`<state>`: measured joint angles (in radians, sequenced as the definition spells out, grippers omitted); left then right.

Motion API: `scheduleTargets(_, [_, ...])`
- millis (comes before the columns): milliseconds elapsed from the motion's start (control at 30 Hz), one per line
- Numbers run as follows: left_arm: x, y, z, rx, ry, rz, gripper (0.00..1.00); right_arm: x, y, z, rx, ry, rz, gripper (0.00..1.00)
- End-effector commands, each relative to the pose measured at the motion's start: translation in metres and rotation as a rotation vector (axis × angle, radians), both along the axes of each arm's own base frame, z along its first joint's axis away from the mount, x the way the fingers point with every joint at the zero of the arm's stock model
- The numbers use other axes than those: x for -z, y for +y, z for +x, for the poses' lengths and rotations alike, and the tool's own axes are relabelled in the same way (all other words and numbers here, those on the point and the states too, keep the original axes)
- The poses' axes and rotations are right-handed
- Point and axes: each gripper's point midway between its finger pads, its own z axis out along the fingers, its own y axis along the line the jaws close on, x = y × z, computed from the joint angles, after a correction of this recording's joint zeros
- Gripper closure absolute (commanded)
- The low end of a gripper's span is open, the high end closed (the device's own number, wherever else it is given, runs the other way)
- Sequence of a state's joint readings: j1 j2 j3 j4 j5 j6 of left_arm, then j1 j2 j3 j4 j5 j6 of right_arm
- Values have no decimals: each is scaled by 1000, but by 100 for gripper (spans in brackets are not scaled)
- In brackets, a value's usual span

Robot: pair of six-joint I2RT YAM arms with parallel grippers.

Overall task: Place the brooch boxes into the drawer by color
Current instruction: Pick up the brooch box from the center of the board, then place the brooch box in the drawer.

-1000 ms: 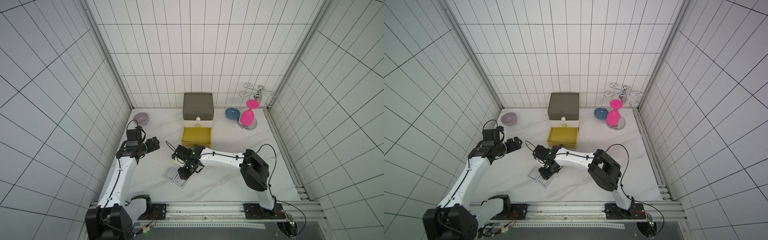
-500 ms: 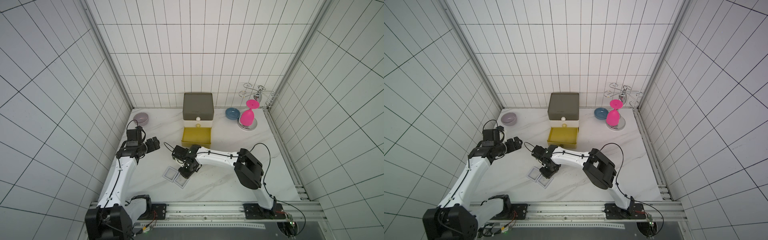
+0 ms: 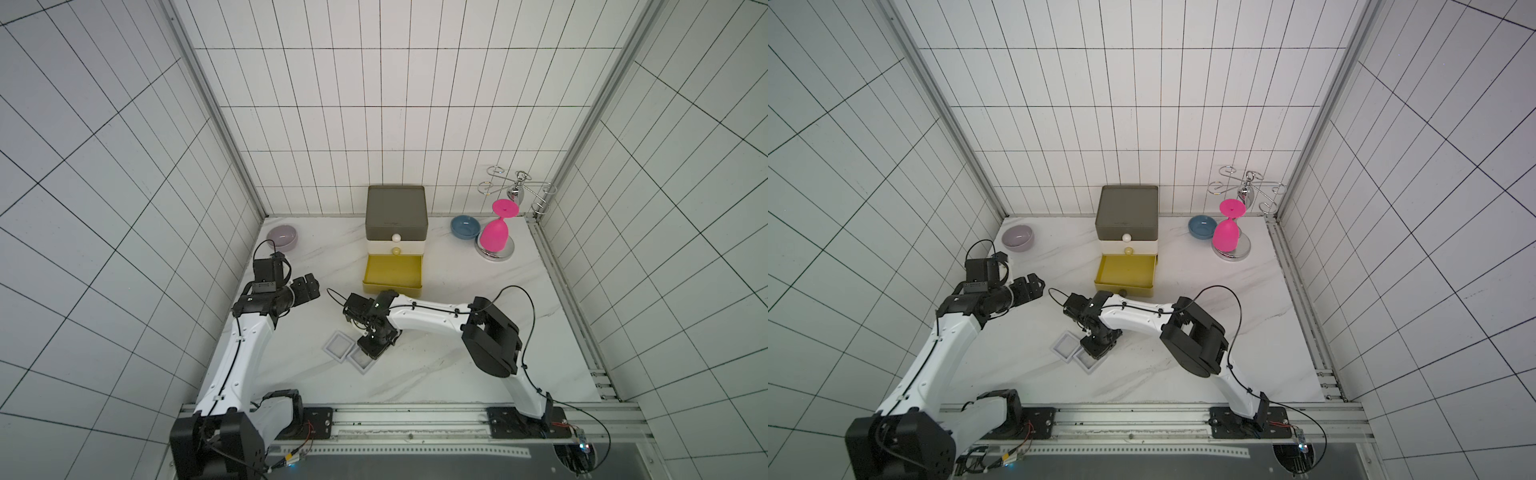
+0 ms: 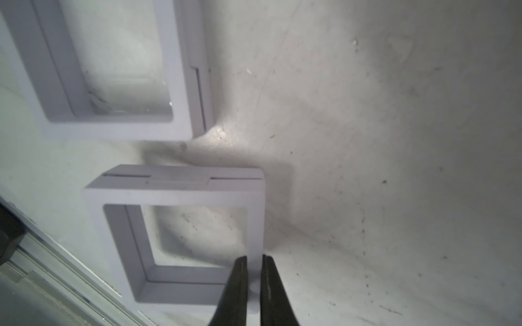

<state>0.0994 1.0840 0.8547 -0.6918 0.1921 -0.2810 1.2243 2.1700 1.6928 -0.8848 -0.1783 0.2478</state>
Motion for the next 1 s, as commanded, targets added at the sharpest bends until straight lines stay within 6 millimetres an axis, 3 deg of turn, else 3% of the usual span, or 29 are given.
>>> scheduleTargets(0, [-10,0,5,0,-39,1,5,-6,2,0,-9,-3,2,95])
scheduleTargets(167, [-11,-1,5,7,-43,-5,5,-20,-3,9,25,-42,32,97])
scheduleTargets(267, [-12,-2,5,9,-44,-5,5,-38,-8,22,78,-69,91,98])
scheduleTargets(467, [-11,-5,4,21,-45,-12,5,-102,-13,70,253,-109,327,98])
scheduleTargets(633, [-12,-6,4,26,-48,-14,5,-142,-41,127,411,-220,390,98])
scheduleTargets(800, [-11,-9,3,36,-47,-14,5,-146,-81,179,608,-257,377,97])
scheduleTargets(967, [-12,-11,2,44,-54,-11,5,-126,-102,212,739,-260,328,97])
